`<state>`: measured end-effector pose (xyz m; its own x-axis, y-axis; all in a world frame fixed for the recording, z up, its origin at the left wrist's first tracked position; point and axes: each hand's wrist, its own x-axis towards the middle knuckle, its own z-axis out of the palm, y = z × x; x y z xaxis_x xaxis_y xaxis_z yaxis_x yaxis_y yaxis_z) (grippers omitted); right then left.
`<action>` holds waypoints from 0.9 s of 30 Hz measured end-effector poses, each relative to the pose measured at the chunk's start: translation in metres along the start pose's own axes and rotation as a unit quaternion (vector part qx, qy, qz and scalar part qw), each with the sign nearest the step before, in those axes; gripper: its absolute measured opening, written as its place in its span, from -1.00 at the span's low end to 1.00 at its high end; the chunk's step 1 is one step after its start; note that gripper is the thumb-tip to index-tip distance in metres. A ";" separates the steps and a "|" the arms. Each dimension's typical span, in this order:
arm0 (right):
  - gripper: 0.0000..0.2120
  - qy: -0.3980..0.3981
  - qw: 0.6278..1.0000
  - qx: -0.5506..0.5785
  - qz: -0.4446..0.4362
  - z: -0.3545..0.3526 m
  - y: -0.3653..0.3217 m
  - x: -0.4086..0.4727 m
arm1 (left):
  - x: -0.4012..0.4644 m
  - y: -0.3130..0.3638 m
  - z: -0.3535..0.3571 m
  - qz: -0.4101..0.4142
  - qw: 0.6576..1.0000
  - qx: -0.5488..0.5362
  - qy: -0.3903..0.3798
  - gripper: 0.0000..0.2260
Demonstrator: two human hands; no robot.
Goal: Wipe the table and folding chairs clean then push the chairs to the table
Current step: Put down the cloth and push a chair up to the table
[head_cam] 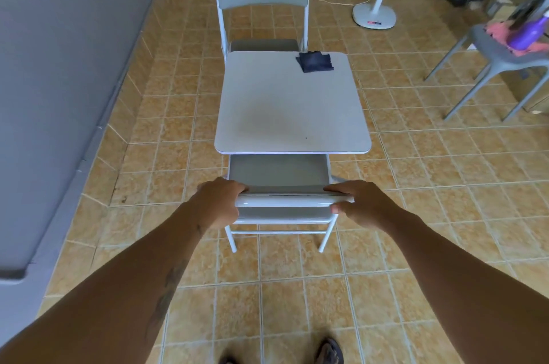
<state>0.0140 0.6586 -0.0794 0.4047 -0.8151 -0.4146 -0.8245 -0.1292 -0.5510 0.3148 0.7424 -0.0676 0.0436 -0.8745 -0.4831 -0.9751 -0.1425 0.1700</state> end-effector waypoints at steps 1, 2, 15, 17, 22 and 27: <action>-0.53 0.004 1.000 -0.002 0.005 -0.007 0.003 0.000 | 0.002 0.007 0.001 0.003 1.000 -0.012 -0.003 -0.45; -0.54 0.011 1.000 -0.002 0.010 -0.014 0.007 0.002 | 0.005 0.012 0.002 0.005 1.000 -0.021 0.002 -0.46; -0.55 0.076 0.994 -0.073 -0.031 0.021 -0.014 -0.008 | -0.005 -0.015 0.028 -0.001 0.994 -0.078 0.078 -0.56; -0.55 0.136 0.988 -0.058 -0.037 0.027 -0.016 -0.010 | -0.005 -0.019 0.024 0.007 0.990 -0.096 0.100 -0.58; -0.68 0.126 0.991 -0.042 -0.033 0.005 -0.008 -0.004 | 0.004 -0.004 0.013 0.021 0.993 -0.073 0.087 -0.53; -0.71 0.128 0.991 -0.039 -0.008 0.011 -0.014 -0.001 | 0.011 -0.008 0.010 0.013 0.994 -0.082 0.067 -0.54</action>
<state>0.0296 0.6674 -0.0796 0.3123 -0.9280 -0.2030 -0.8513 -0.1785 -0.4934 0.3211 0.7387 -0.0826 0.0587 -0.9311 -0.3599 -0.9279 -0.1839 0.3243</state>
